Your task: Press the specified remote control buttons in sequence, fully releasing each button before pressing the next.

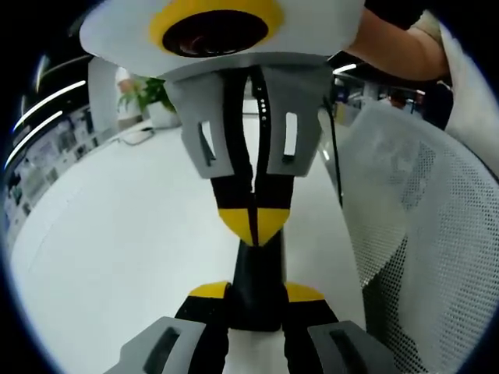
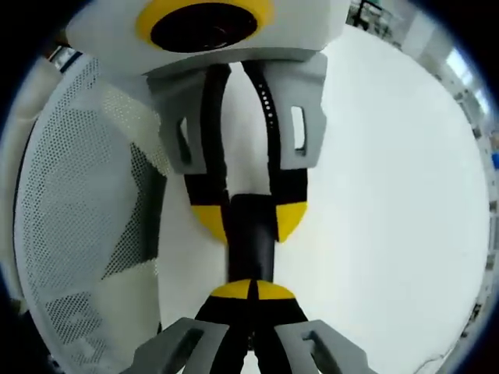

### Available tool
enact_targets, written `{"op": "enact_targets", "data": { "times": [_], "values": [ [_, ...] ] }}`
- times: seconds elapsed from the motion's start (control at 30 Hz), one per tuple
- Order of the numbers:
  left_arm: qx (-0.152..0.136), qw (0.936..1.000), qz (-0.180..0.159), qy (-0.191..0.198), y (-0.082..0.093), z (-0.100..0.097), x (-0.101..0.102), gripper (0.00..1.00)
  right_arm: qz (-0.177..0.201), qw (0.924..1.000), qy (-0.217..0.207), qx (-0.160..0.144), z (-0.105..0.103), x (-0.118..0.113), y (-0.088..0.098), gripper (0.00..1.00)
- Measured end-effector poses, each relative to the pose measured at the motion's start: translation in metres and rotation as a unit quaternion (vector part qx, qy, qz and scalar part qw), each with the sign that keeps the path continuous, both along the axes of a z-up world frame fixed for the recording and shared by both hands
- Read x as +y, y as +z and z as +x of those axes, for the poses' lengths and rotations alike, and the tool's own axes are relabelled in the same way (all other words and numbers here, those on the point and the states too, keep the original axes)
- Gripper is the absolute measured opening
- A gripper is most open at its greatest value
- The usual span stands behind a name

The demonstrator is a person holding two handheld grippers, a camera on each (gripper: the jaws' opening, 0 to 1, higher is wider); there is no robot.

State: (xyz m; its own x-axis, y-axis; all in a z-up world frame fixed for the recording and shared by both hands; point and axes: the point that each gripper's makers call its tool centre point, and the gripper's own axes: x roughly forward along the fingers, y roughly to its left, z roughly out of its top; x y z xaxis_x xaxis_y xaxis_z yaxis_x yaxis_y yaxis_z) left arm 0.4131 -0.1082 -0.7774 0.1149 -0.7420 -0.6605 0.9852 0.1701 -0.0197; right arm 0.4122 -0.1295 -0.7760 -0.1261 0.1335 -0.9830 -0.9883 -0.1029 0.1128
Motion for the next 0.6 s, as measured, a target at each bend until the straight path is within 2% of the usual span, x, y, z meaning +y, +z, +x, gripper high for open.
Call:
{"op": "enact_targets", "data": {
  "times": [0.37, 0.6],
  "values": [
    [0.0, 1.0, 0.001, 0.0, 0.0, -0.001, 0.0, 0.24, 0.011, 0.9999, 0.007, 0.002, -0.002, -0.001, 0.002, 0.0],
    [0.0, 1.0, 0.002, -0.001, 0.0, -0.001, 0.0, 0.24, 0.023, 0.9996, 0.007, -0.011, 0.003, 0.002, 0.017, 0.0]
  ]
}}
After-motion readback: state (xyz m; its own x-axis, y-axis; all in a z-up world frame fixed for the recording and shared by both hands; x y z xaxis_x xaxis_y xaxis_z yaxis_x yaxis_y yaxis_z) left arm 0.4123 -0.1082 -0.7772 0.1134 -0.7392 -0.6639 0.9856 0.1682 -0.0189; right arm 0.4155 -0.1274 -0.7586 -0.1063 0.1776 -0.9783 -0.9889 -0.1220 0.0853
